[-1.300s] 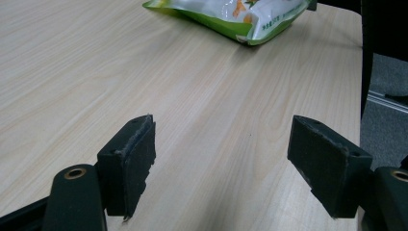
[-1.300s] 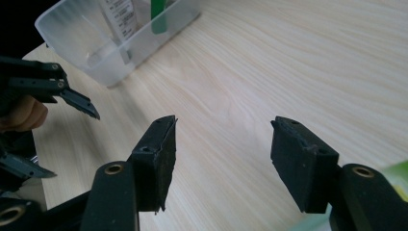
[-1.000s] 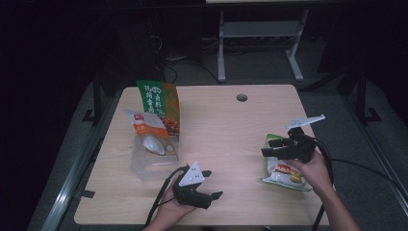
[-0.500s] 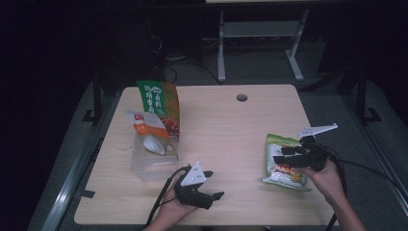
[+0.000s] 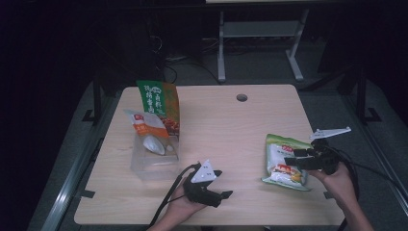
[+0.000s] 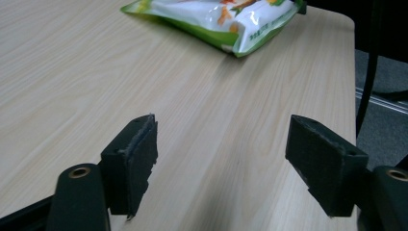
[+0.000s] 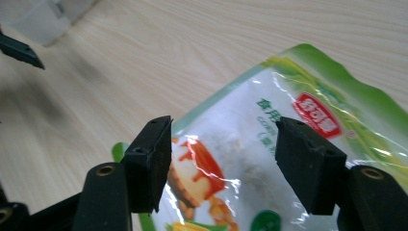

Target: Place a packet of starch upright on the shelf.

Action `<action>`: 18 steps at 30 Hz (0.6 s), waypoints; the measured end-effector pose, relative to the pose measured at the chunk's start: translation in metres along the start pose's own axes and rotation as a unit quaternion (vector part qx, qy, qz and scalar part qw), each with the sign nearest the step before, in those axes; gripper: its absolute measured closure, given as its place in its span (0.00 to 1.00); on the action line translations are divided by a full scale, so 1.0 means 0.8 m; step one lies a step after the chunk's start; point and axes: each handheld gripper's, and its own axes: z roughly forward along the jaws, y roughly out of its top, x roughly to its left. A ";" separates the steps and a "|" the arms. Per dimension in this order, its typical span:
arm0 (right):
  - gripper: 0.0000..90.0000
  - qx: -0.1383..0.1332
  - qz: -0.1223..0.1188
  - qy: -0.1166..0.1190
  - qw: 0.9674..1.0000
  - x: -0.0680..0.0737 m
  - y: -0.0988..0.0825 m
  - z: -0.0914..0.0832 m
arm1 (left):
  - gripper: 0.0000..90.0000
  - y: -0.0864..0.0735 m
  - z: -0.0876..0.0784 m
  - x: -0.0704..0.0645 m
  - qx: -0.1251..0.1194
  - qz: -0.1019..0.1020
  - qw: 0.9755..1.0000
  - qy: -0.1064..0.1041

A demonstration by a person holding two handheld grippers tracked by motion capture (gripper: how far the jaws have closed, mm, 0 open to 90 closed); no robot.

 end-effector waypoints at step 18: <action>0.32 0.032 0.052 -0.060 0.996 -0.059 -0.018 -0.010 | 0.38 0.061 0.082 -0.013 0.002 -0.002 0.999 -0.042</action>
